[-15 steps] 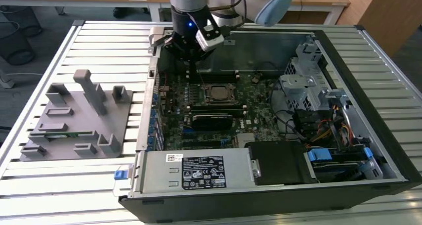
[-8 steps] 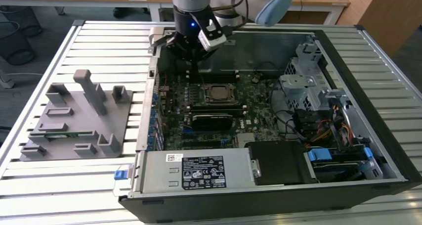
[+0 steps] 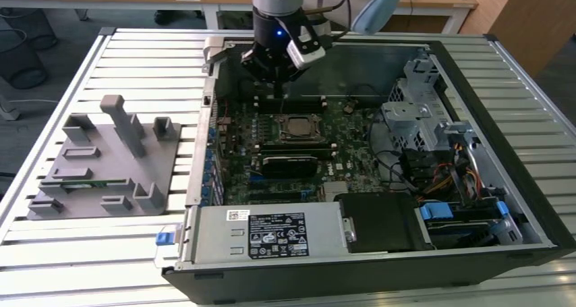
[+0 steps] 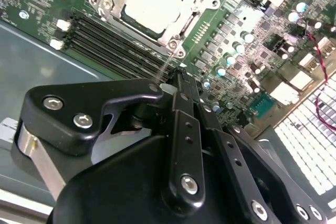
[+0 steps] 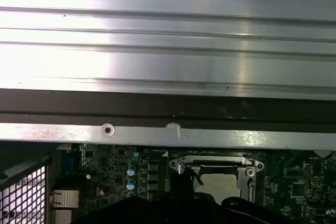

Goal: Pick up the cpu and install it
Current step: 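Install the first cpu locking lever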

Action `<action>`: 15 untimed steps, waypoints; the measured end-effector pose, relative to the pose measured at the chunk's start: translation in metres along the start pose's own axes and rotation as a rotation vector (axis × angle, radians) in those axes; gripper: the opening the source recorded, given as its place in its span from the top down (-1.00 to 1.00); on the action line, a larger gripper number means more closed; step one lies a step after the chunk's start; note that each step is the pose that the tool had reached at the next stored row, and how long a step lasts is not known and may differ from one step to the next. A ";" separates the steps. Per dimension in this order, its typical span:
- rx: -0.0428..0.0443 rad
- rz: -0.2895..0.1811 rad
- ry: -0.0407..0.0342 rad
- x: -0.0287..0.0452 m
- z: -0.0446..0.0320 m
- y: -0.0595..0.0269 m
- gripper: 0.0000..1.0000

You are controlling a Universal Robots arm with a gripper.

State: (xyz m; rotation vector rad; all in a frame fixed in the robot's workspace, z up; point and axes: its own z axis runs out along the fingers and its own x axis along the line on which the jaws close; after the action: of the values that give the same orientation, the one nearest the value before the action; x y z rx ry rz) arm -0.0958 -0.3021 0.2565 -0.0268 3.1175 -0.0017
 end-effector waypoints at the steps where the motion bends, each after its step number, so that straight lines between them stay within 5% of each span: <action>1: 0.0000 0.000 0.0000 -0.0013 0.0001 0.0000 0.79; 15: 0.0000 0.000 0.0000 -0.0049 0.0005 -0.0001 0.79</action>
State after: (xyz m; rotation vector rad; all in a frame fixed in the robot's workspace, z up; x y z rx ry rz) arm -0.0909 -0.3021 0.2561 -0.0267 3.1175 -0.0017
